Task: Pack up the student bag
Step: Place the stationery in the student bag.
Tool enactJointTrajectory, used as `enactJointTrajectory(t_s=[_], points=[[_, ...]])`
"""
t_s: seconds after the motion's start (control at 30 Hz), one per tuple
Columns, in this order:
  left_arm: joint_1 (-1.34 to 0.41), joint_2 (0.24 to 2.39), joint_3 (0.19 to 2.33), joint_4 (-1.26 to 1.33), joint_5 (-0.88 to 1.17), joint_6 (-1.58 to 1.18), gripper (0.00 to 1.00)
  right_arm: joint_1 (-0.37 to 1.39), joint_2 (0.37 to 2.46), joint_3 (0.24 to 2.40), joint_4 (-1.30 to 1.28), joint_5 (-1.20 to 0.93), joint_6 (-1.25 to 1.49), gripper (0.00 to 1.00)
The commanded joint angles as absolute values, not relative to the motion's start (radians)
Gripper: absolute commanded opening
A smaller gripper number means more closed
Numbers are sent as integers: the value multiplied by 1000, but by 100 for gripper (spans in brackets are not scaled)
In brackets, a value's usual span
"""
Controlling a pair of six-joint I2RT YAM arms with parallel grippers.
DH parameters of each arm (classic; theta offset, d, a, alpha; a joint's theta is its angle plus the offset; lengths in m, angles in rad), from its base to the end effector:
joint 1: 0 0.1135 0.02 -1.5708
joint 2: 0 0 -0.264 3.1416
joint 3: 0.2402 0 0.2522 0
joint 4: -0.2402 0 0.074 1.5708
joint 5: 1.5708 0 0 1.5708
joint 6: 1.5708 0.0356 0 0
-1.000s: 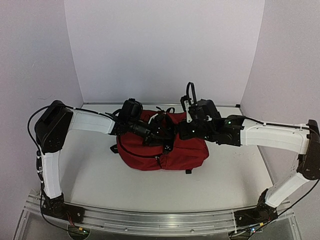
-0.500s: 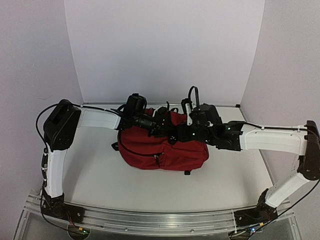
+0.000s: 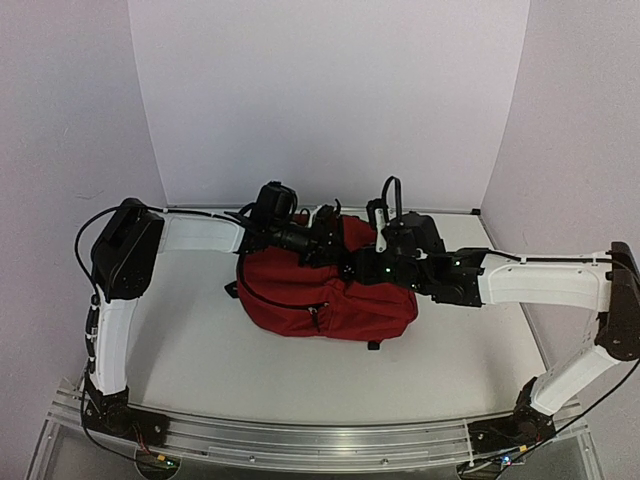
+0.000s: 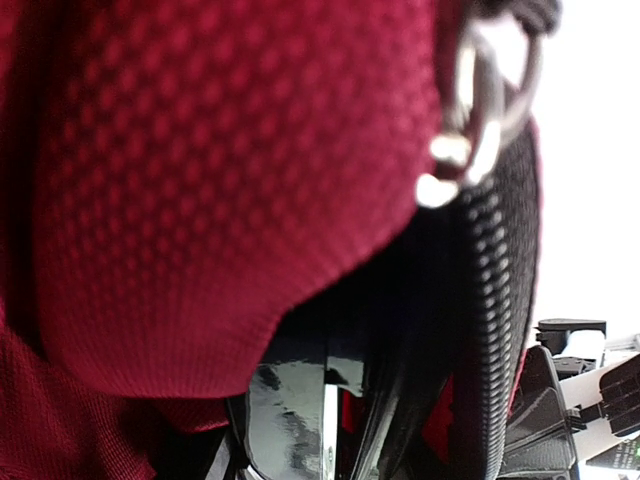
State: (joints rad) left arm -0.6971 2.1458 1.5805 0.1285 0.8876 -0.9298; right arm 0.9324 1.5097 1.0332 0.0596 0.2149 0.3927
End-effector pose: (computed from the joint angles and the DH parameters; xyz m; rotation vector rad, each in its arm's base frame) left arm 0.3579 -0.3357 0.2137 0.4231 2.3571 -1.8092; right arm 0.2138 0.2754 0.2739 -0.4039 1.9950 0.6402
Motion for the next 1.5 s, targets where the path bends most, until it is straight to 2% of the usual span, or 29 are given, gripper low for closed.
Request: enactJointTrajectory(t_s=[0.0, 0.23, 0.37, 0.57, 0.8, 0.93, 1.1, 1.47], points=[[-641, 2151, 1666, 265, 649, -836, 4, 976, 1476, 1039, 135, 38, 425, 0], [-644, 2163, 1639, 361, 597, -863, 4, 976, 1513, 1070, 150, 15, 485, 0], [-661, 2180, 1632, 397, 626, -920, 10, 976, 1533, 1080, 153, 47, 511, 0], [-671, 2179, 1607, 372, 689, -942, 31, 976, 1533, 1084, 155, 86, 529, 0], [-670, 2050, 1548, 150, 619, -775, 60, 976, 1510, 1071, 155, 104, 536, 0], [-669, 2002, 1537, 52, 571, -709, 67, 976, 1512, 1074, 155, 103, 534, 0], [-670, 1981, 1529, 6, 566, -688, 66, 975, 1519, 1081, 155, 101, 531, 0], [-713, 1989, 1479, 85, 662, -767, 32, 975, 1525, 1089, 155, 105, 525, 0]])
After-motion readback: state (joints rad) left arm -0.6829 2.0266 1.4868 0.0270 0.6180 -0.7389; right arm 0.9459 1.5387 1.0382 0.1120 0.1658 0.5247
